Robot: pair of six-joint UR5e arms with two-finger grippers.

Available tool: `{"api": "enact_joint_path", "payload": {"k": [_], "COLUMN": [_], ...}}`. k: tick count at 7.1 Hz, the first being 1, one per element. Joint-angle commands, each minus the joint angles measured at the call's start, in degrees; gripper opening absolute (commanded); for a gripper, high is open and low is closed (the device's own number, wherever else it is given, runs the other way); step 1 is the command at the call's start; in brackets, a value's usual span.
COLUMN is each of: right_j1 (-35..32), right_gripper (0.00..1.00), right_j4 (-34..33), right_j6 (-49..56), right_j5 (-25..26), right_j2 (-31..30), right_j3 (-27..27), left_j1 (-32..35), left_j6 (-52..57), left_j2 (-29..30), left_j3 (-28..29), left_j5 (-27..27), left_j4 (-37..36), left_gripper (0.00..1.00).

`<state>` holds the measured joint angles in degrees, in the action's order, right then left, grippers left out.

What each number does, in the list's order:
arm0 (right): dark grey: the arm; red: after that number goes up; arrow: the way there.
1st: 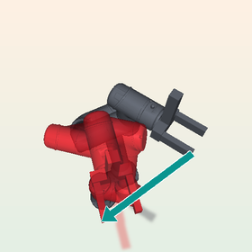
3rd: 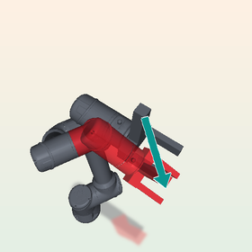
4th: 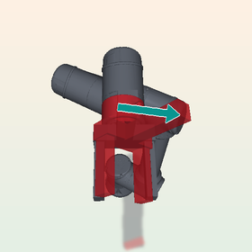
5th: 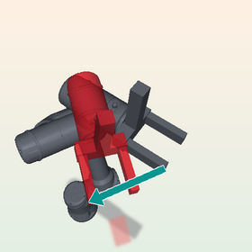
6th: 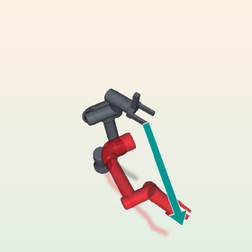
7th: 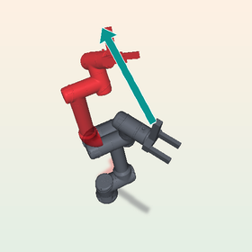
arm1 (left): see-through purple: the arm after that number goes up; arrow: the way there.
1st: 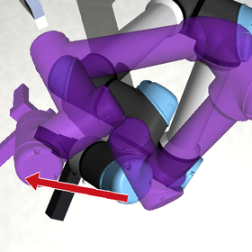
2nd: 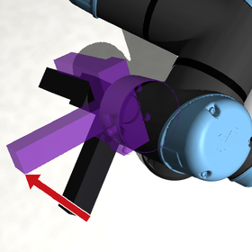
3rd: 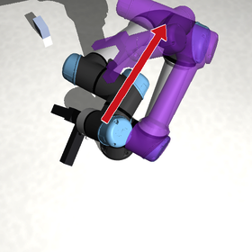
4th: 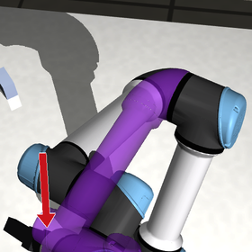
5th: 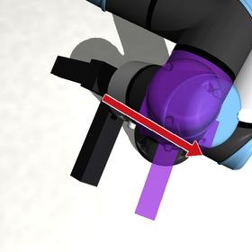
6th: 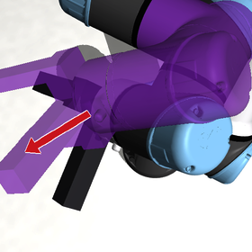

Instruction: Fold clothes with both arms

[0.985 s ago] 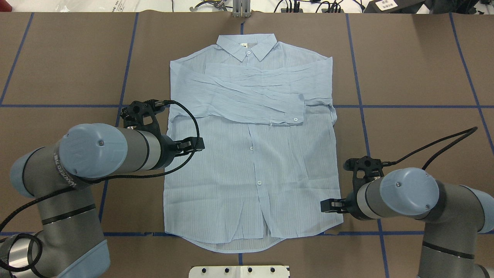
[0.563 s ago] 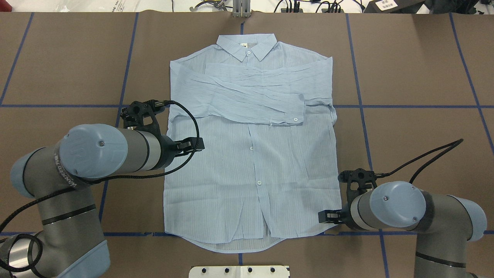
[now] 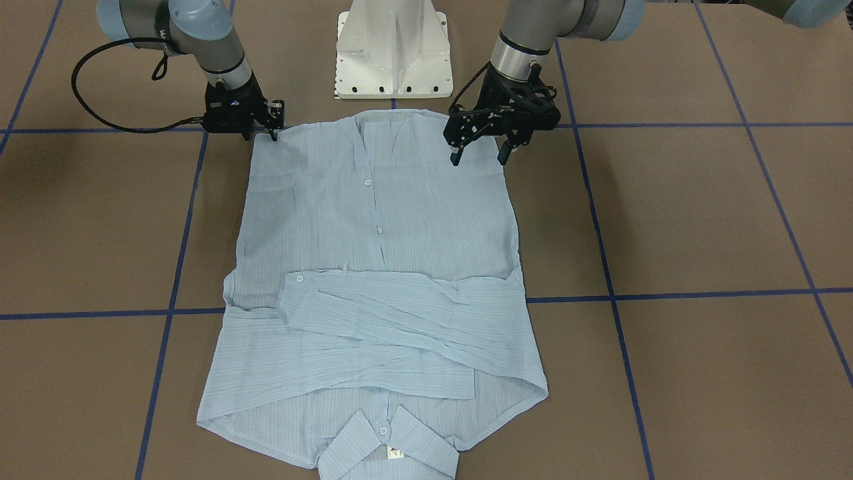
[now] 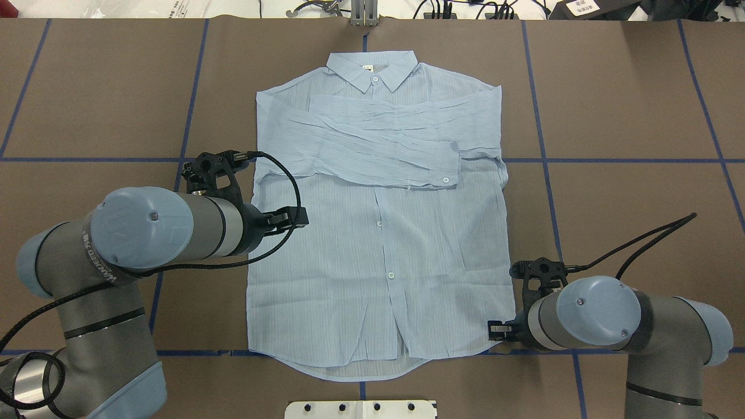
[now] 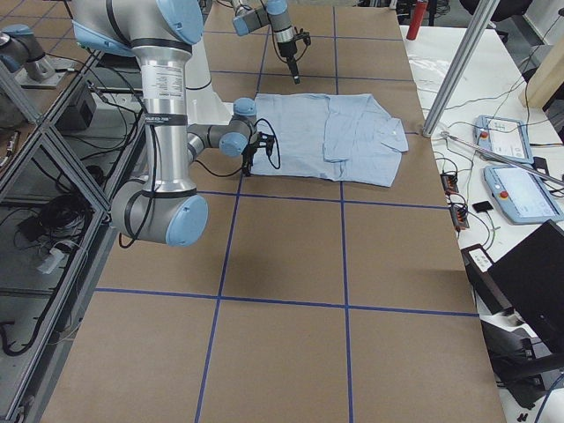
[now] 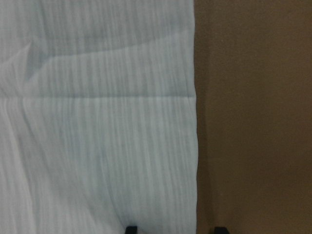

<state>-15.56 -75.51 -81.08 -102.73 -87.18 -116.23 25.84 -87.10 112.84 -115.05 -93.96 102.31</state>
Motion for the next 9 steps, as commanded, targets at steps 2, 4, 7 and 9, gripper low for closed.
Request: {"api": "enact_joint_path", "payload": {"k": [2,4,7,9], "right_j1": [-0.17,-0.26,-0.17,-0.26], "right_gripper": [0.51,0.51,0.51,0.51], "right_j4": [0.01,0.01,0.1,0.36], "right_j6": [-0.04,-0.04,-0.04,-0.04], "right_j5": [-0.19,-0.27,-0.19,-0.1], "right_j2": [-0.36,-0.19,0.34,0.34], "right_j3": [-0.4,-0.31,-0.31,-0.66], "left_j1": [0.0,0.0,0.09,0.09], "left_j6": [0.0,0.0,0.0,0.0], "left_j2": [0.1,0.19,0.1,0.19], "left_j3": [0.0,-0.08,0.0,0.0], "left_j5": [0.0,0.09,0.09,0.09], "left_j4": [0.0,0.0,0.0,0.0], "left_gripper": [0.99,0.99,0.99,0.99]}}
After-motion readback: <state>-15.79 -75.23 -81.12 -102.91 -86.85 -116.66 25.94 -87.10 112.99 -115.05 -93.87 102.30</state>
